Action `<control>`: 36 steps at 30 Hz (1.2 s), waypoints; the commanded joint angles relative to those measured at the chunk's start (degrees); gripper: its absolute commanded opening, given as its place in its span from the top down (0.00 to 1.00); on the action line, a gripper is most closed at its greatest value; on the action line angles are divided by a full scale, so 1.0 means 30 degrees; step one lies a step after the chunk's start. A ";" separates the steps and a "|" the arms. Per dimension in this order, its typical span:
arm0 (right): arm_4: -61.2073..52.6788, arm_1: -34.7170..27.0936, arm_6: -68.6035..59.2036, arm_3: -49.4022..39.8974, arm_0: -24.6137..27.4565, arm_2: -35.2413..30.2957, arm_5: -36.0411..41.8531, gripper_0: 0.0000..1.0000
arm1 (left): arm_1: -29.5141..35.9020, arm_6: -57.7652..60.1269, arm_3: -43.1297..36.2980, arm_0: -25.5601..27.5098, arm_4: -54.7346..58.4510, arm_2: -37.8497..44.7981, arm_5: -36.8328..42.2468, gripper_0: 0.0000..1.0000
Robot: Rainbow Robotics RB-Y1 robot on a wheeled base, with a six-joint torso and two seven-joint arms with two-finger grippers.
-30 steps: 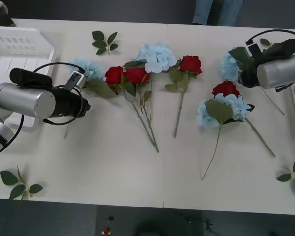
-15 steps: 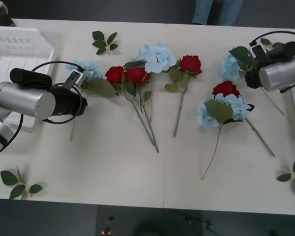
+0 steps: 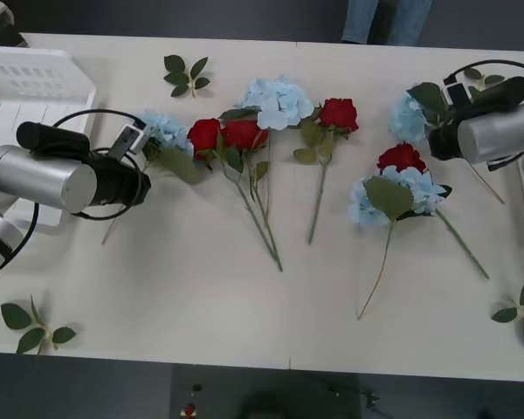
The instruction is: Put the red flowers into the right box and the blue flowers into the left box
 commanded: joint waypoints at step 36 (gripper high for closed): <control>-0.5554 -0.1161 -0.0062 -0.0330 0.0296 0.0206 0.1474 1.00 | 0.4516 0.0310 -0.4779 0.4984 -0.2621 1.3118 0.0192 1.00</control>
